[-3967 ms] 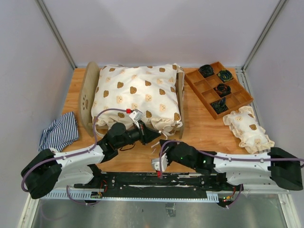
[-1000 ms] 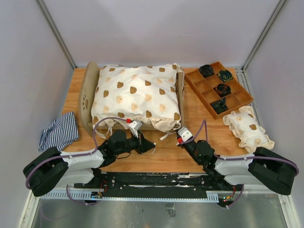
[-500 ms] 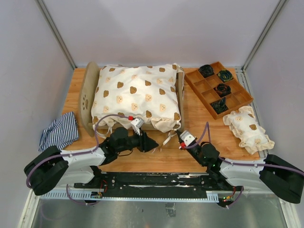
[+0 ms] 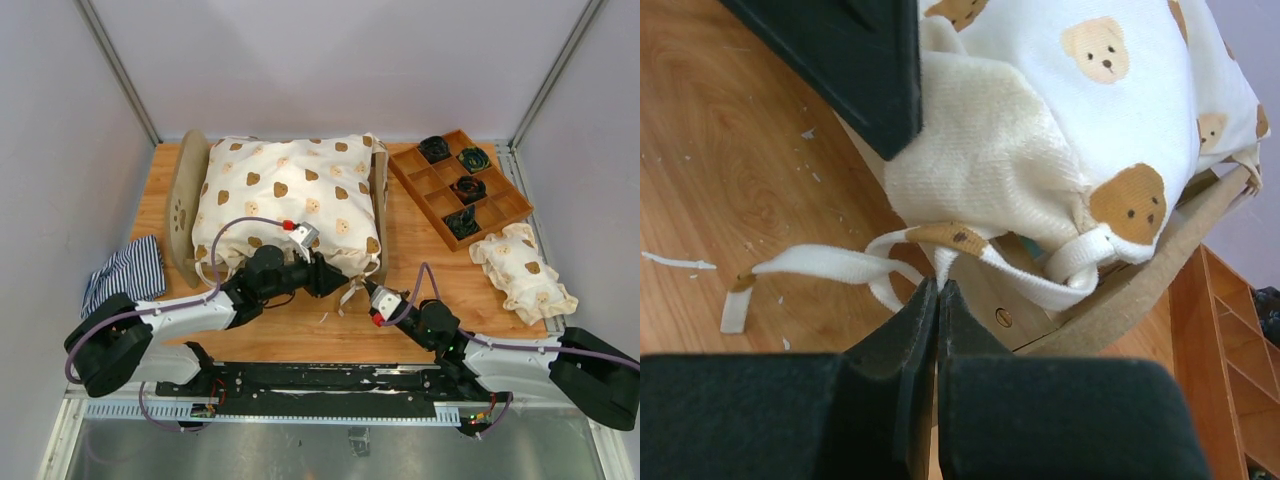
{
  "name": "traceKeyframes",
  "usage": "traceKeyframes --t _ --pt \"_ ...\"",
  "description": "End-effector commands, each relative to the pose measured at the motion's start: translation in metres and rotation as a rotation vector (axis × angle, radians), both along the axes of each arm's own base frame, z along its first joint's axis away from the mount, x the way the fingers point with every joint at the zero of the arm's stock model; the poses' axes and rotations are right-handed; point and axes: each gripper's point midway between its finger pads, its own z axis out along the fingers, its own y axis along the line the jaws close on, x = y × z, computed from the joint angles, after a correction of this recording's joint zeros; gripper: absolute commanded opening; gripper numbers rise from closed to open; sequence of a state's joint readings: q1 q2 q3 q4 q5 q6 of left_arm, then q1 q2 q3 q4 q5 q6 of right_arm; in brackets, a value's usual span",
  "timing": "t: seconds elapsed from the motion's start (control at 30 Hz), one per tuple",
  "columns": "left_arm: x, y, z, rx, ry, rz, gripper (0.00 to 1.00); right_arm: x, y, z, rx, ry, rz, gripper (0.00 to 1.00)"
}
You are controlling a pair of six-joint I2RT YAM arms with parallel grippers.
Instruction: Set up the pet bed
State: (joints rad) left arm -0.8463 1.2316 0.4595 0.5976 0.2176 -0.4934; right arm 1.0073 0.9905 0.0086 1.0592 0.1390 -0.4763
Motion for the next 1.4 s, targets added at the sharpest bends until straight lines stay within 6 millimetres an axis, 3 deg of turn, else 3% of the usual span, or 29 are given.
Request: traceKeyframes --t 0.0,0.2,0.3,0.43,0.63,1.0,1.17,1.37 --pt "0.028 -0.005 0.012 0.024 -0.071 0.075 0.39 -0.004 0.002 -0.007 -0.090 -0.048 0.055 0.00" --pt "0.053 0.000 0.025 0.030 -0.120 0.191 0.38 0.004 0.000 -0.008 -0.159 -0.074 0.028 0.00" --pt "0.063 0.003 0.028 0.047 -0.137 0.235 0.41 0.015 -0.014 -0.006 -0.135 -0.076 -0.075 0.00" --pt "0.074 -0.001 0.019 0.100 -0.135 0.257 0.41 0.024 -0.028 -0.004 -0.105 -0.082 -0.174 0.00" --pt "0.085 -0.006 0.012 0.154 -0.118 0.275 0.40 0.031 -0.030 0.003 -0.107 -0.131 -0.216 0.00" --pt "0.087 -0.003 0.009 0.173 -0.089 0.296 0.39 0.041 -0.015 0.010 -0.183 -0.216 -0.195 0.00" --pt "0.074 -0.007 0.023 0.118 -0.076 0.245 0.39 0.040 -0.002 0.009 -0.189 -0.221 -0.142 0.00" --pt "0.065 0.007 0.047 0.114 -0.146 0.237 0.43 0.038 0.004 0.013 -0.165 -0.259 -0.115 0.00"
